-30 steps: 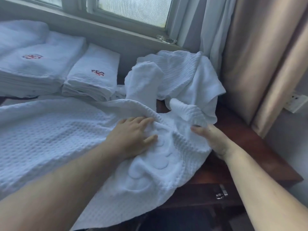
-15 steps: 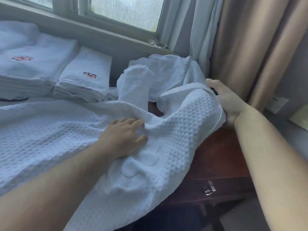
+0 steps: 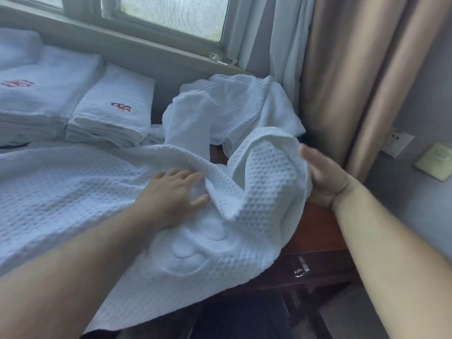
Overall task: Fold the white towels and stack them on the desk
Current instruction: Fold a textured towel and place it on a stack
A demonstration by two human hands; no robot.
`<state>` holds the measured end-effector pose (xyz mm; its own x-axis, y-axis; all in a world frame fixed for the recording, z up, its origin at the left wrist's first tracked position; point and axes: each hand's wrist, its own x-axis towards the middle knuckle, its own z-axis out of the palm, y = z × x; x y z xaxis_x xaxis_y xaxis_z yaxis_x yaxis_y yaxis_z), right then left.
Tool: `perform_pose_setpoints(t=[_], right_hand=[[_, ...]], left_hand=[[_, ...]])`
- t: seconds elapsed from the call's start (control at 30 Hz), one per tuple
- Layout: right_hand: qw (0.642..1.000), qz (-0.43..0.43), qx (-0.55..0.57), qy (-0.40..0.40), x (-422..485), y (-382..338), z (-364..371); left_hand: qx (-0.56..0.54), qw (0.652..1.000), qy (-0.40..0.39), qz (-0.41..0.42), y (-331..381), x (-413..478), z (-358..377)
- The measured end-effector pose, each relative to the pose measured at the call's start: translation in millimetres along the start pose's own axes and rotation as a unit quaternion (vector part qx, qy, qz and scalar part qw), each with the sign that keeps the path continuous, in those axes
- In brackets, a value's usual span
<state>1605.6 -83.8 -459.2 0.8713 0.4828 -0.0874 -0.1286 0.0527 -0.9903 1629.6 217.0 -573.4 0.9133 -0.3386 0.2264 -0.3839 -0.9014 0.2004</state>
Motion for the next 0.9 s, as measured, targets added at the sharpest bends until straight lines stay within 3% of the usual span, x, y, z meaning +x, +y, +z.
perform_pose_setpoints(t=[0.07, 0.17, 0.23, 0.37, 0.47, 0.53, 0.67, 0.7, 0.73, 0.77, 0.8, 0.83, 0.87, 0.9], right_hand=[[0.991, 0.07, -0.109, -0.025, 3, 22, 8], [0.967, 0.091, -0.227, 0.067, 14, 32, 24], [0.961, 0.076, -0.213, 0.157, 19, 21, 25], [0.966, -0.007, -0.057, 0.252, 25, -26, 8], [0.933, 0.028, -0.126, 0.336, 28, -47, -9], [0.88, 0.133, -0.273, 0.365, 22, -44, -16], [0.643, 0.342, -0.61, 0.312, 12, -20, -35], [0.59, 0.367, -0.653, 0.302, 11, -15, -37], [0.561, 0.371, -0.67, 0.315, 12, -10, -41], [0.565, 0.355, -0.66, 0.346, 12, -6, -43], [0.617, 0.312, -0.614, 0.381, 10, -2, -45], [0.71, 0.238, -0.53, 0.397, 10, 3, -47], [0.823, 0.156, -0.414, 0.356, 9, 6, -46], [0.916, 0.094, -0.288, 0.261, 5, 10, -42]], left_hand=[[0.0, 1.0, 0.003, 0.0, 0, 1, 1], [-0.002, 1.0, 0.003, 0.005, -1, 2, 2], [0.003, 1.0, 0.002, 0.007, -1, 1, 2], [-0.001, 1.0, 0.001, 0.003, -2, 2, 2], [-0.004, 1.0, -0.012, -0.002, -1, 3, 1], [-0.003, 1.0, -0.012, -0.005, 0, 3, 1], [0.001, 1.0, 0.002, -0.003, 0, 3, 1], [0.002, 1.0, 0.001, -0.004, 0, 3, 1], [0.002, 1.0, 0.001, -0.006, 1, 3, 1], [0.0, 1.0, 0.003, -0.008, 0, 3, 2], [-0.002, 1.0, 0.004, -0.009, 1, 3, 2], [-0.004, 1.0, 0.006, -0.01, 1, 3, 2], [-0.005, 1.0, 0.005, -0.012, 1, 2, 1], [-0.007, 1.0, 0.004, -0.014, 2, 2, 1]])
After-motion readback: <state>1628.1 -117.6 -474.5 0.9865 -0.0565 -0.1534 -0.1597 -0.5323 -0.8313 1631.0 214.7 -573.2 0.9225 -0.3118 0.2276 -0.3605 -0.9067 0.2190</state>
